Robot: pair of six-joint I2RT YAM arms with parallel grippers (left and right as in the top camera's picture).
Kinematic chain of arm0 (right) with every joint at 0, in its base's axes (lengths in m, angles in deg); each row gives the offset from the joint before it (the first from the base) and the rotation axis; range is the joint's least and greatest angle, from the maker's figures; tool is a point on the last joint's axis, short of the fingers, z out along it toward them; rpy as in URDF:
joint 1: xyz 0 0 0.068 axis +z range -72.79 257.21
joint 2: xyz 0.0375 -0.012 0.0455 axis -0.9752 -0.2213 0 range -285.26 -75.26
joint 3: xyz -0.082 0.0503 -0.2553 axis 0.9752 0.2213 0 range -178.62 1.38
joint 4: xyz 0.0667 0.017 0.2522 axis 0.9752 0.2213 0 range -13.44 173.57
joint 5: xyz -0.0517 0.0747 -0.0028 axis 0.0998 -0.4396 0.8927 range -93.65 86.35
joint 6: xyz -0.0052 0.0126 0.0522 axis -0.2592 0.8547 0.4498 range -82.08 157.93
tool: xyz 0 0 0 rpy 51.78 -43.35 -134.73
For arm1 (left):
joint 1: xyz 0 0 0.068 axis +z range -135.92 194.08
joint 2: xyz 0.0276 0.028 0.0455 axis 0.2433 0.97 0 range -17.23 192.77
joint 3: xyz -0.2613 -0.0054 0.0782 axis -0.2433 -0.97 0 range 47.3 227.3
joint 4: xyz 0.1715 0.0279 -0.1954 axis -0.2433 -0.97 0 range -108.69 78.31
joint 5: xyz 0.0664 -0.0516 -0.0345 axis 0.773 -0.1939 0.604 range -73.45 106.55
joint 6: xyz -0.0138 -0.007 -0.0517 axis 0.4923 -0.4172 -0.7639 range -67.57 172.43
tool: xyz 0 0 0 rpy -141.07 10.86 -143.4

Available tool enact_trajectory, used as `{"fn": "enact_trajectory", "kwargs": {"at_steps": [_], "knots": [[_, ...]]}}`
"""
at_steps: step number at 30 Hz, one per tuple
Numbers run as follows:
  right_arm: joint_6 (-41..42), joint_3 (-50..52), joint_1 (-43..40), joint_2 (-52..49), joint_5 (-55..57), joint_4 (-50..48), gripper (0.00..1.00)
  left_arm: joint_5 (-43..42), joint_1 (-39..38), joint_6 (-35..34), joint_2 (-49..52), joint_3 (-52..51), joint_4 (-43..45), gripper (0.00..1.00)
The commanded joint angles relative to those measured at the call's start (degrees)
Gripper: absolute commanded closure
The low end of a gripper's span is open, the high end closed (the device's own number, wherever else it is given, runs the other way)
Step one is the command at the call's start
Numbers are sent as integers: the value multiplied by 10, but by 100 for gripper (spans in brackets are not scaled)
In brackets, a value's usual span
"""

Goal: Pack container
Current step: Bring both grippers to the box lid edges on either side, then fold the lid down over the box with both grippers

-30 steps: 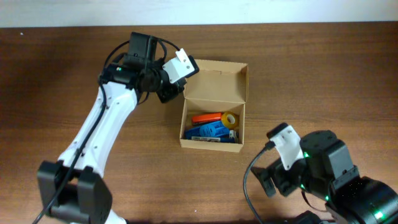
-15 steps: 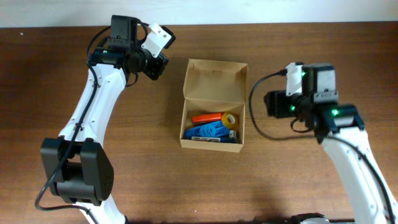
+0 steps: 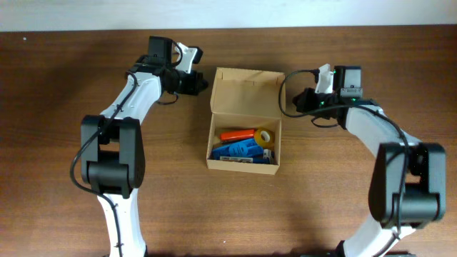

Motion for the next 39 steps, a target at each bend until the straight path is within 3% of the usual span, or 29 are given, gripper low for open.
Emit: {"fn": "enact_trajectory", "kwargs": {"at_steps": [1, 16, 20, 24, 28, 31, 35, 39], "knots": [[50, -6, -2, -37, -96, -23, 96, -76, -5, -35, 13, 8, 2, 98], [54, -20, -2, -49, -423, -167, 96, -187, 9, -27, -1, 60, 1, 98], [54, -45, -2, -45, -464, -167, 96, -215, 10, 3, -46, 61, -14, 98], [54, -45, -2, -11, -466, -157, 96, -208, 10, 79, -106, 61, -71, 98], [49, -45, 3, 9, -466, -82, 96, -187, 3, 143, -149, 61, -155, 98], [-7, -45, 9, 11, -460, 18, 96, -101, -17, 152, -156, 61, -234, 98], [-108, -45, 13, 11, -335, 223, 96, -42, -40, 169, -156, 61, -315, 98], [-132, -45, 13, 20, -279, 296, 96, 5, -52, 186, -156, 61, -379, 98]]}}
